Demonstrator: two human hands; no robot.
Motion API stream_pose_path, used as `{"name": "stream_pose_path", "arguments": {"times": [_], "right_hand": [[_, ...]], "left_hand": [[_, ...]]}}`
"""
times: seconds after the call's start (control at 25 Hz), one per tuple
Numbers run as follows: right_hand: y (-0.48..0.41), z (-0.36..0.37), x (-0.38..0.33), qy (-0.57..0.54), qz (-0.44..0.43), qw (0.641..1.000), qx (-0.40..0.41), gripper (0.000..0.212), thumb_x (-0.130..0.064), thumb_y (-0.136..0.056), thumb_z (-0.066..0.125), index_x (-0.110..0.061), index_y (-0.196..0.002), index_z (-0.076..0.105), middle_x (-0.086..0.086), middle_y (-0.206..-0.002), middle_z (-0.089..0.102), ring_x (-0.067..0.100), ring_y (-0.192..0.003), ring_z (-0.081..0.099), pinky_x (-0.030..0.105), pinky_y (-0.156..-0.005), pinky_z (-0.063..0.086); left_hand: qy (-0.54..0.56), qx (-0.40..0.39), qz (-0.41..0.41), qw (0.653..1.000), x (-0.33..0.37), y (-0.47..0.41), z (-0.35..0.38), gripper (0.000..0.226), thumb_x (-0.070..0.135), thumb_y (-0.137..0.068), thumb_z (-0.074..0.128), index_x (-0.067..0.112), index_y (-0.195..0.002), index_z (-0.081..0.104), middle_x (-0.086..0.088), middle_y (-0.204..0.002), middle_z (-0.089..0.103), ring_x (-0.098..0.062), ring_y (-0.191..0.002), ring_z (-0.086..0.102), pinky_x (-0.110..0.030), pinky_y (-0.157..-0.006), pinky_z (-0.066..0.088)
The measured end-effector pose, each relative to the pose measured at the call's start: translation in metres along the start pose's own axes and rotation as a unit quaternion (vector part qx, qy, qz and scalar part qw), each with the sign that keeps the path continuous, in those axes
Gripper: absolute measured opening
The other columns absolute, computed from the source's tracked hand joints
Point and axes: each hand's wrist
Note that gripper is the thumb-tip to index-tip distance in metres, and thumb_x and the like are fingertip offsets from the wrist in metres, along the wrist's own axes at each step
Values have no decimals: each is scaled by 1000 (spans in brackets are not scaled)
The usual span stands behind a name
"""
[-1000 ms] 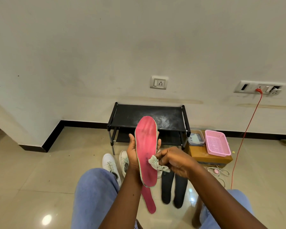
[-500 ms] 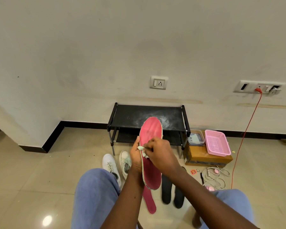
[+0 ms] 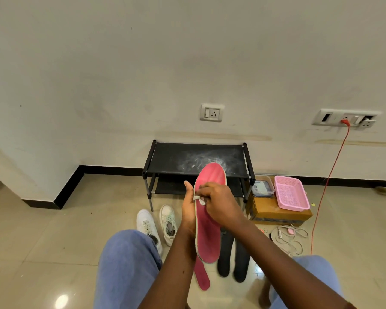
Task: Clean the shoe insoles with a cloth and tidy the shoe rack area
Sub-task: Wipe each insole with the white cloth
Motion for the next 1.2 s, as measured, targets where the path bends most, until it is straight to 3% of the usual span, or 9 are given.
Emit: {"name": "stream_pose_path", "arguments": {"times": [0.08,0.16,0.32,0.44,0.56,0.72,0.88,1.04,1.2], "right_hand": [[12,-3,-3,-15,5,1000,-14,31,6,-84,50,-7,-103,70,7,-105,68,19,-96,61,21,-85,45],[22,-4,-5,-16,4,998,-53,26,0,-85,55,-10,-102,71,3,-103,69,15,-92,62,13,-77,41],[25,-9,-7,-23,25,996,-80,19,-9,-86,59,-14,-97,73,2,-96,71,11,-85,64,13,-75,45],[12,-12,-6,-14,39,998,-38,19,-8,-87,56,-9,-95,73,7,-93,70,17,-83,64,25,-78,47],[-10,-14,1,22,46,999,6,19,-9,-89,54,-7,-96,72,9,-94,69,22,-83,64,34,-78,50],[-24,-17,4,8,71,996,49,20,-8,-91,53,-8,-101,71,8,-98,70,20,-85,65,26,-78,51],[-11,-11,4,-8,36,999,2,21,-6,-90,52,-7,-98,72,6,-98,69,15,-86,63,16,-74,44],[5,-6,3,-21,39,999,-22,23,-3,-88,52,-7,-100,71,6,-101,67,19,-91,61,28,-85,46],[18,-15,-3,-34,40,996,-78,21,-3,-86,57,-9,-100,72,5,-100,70,16,-89,64,24,-83,50]], "left_hand": [[-42,34,-20,998,3,2,3,70,59,-88,38,1,-70,73,-13,-66,69,-21,-62,70,-27,-55,58],[-38,41,-26,998,5,5,4,73,53,-96,21,-2,-81,68,-13,-61,69,-19,-54,69,-24,-45,54],[-27,80,-15,996,-1,-12,-14,67,55,-96,23,1,-93,62,-11,-67,71,-19,-61,71,-24,-53,56],[3,48,-18,999,-3,-11,-12,79,64,-89,27,1,-79,74,-14,-71,70,-22,-68,71,-27,-61,58],[38,-22,-23,999,-3,-4,2,59,57,-75,63,1,-91,72,-16,-85,70,-27,-84,70,-35,-71,58],[50,-21,-19,998,-8,-2,2,53,50,-84,47,4,-93,72,-15,-87,70,-27,-82,70,-36,-67,59],[31,-28,-8,999,-3,-2,0,57,52,-63,79,1,-89,74,-16,-85,71,-28,-83,71,-35,-68,58],[-24,29,-56,998,-2,-8,0,81,66,-90,27,-4,-112,59,-20,-94,68,-27,-85,70,-32,-69,58],[-98,43,-63,992,4,-8,2,76,62,-94,19,-2,-96,59,-17,-75,72,-23,-65,71,-28,-55,58]]}}
Point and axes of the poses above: each hand's wrist, its own y-axis away from the middle knuckle, its own z-axis out of the palm, x = y × z
